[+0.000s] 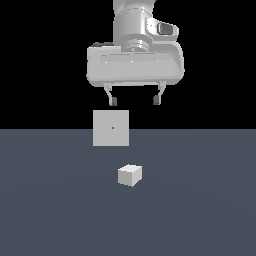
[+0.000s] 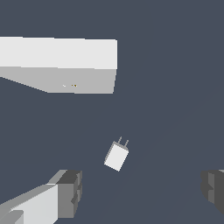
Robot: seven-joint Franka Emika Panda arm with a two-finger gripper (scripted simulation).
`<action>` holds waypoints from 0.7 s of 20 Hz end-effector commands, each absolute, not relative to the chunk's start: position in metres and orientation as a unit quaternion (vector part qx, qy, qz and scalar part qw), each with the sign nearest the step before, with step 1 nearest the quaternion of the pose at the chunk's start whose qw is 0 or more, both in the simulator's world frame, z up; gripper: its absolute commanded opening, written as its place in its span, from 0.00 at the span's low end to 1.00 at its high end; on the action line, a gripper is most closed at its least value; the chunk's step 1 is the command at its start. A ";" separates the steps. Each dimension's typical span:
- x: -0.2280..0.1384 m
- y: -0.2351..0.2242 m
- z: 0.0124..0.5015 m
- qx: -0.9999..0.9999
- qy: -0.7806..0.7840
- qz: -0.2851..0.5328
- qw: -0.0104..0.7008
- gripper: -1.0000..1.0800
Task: Plug the charger into the wall socket.
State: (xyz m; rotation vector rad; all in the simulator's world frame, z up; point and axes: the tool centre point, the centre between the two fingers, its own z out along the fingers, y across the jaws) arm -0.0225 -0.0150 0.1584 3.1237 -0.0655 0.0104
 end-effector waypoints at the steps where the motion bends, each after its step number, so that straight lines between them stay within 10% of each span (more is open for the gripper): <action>1: -0.025 -0.015 0.154 0.999 -0.031 0.013 0.010 0.96; 14: -0.044 -0.011 0.122 0.990 -0.112 0.087 0.024 0.96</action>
